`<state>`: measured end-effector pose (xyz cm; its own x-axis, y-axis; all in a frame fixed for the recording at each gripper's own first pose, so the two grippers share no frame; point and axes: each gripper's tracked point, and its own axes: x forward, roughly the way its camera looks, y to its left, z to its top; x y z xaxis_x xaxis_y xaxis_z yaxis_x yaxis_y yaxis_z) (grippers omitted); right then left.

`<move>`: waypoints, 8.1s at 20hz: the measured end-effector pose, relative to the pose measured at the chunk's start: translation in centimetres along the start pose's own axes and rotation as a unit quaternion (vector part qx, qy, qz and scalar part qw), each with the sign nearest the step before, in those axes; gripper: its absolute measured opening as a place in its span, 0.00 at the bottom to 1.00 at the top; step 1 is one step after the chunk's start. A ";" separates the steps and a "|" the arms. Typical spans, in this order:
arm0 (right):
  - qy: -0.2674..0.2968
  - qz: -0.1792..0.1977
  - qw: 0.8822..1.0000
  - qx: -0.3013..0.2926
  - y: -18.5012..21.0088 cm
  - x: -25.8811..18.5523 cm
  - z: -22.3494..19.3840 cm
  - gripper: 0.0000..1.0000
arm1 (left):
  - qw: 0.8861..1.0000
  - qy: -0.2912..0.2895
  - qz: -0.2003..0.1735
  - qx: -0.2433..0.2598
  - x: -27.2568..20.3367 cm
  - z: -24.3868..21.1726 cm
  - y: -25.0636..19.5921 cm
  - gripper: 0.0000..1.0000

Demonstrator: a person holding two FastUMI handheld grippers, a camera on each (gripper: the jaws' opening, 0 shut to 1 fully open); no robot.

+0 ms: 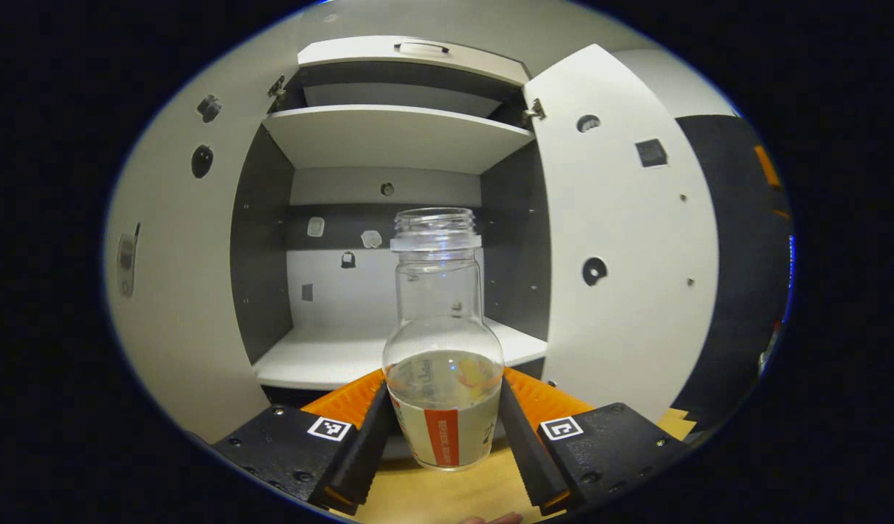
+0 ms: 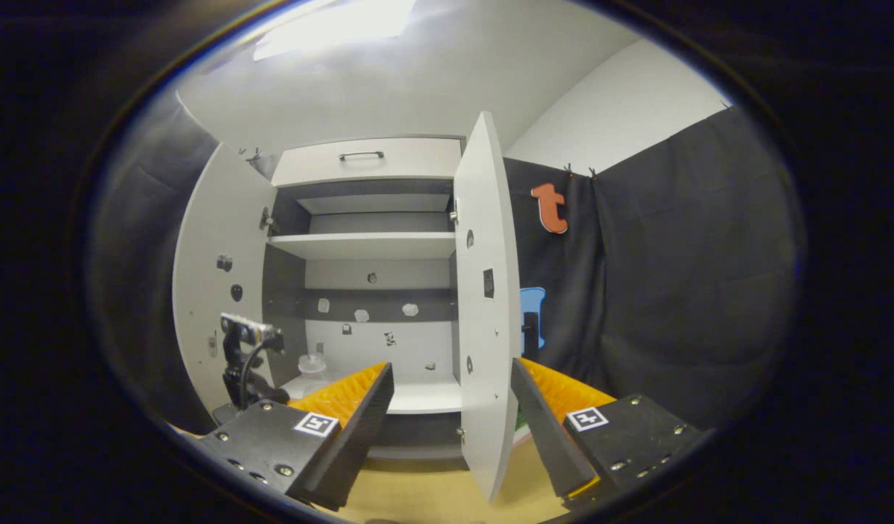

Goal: Grasp the bottle in the cabinet with the left hand and place it on the coaster, then close the right door with the right hand and the left door with the left hand.

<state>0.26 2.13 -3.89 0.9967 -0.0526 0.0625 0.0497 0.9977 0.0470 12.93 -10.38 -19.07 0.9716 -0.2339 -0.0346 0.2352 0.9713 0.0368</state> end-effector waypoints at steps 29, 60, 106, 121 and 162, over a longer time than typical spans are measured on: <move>0.153 0.066 0.986 -0.019 -5.5 -2.8 -12.1 0.98 | 0.994 0.099 -0.051 0.013 -12.6 -27.6 -6.4 0.83; 0.063 -0.015 0.998 -0.006 -19.9 13.9 -3.5 0.98 | 0.998 0.045 0.008 0.039 -15.0 6.7 -1.6 0.98; 0.110 0.128 0.986 -0.004 2.8 17.8 -6.6 0.93 | 0.993 0.032 0.110 -0.026 -16.8 8.0 13.5 0.97; 0.088 0.136 0.986 0.028 2.7 11.2 -3.4 0.93 | 0.978 0.050 0.195 -0.060 -19.1 5.8 25.7 0.96; 0.037 0.143 0.989 0.030 -3.9 -1.4 1.0 0.93 | 0.952 0.046 0.299 -0.053 -15.1 10.5 32.9 0.89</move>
<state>-1.36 -1.77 -3.21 0.9715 0.2370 0.0091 -0.2368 0.9666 0.0977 6.23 24.70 -6.87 0.9233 0.3627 -0.1261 -0.3683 0.9294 -0.0231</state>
